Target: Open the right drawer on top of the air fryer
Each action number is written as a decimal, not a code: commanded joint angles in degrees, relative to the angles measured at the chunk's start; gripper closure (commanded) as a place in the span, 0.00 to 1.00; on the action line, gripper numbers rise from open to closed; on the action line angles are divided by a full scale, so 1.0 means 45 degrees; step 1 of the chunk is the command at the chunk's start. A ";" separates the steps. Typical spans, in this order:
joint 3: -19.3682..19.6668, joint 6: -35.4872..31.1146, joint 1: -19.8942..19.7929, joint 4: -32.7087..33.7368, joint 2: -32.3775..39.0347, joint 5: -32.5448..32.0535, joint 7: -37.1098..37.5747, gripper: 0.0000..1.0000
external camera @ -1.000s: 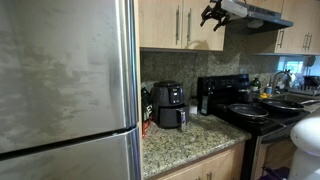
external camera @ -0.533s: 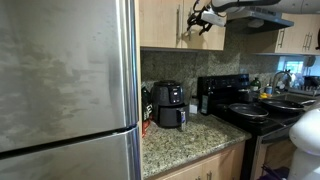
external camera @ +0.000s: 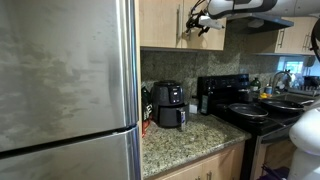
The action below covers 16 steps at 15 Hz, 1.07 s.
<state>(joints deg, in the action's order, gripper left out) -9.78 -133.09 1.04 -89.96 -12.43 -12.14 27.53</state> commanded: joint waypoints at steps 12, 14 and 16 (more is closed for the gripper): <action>-0.0550 -0.0490 -0.0814 0.1349 0.0751 -0.5994 0.4080 0.51; -0.0567 -0.0124 -0.0814 0.1380 0.0770 -0.6583 0.4850 0.58; -0.0614 0.0161 -0.0743 0.1310 0.0685 -0.7016 0.5396 0.70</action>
<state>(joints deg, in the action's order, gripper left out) -13.79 -134.04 0.92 -87.72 -11.35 -38.41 47.88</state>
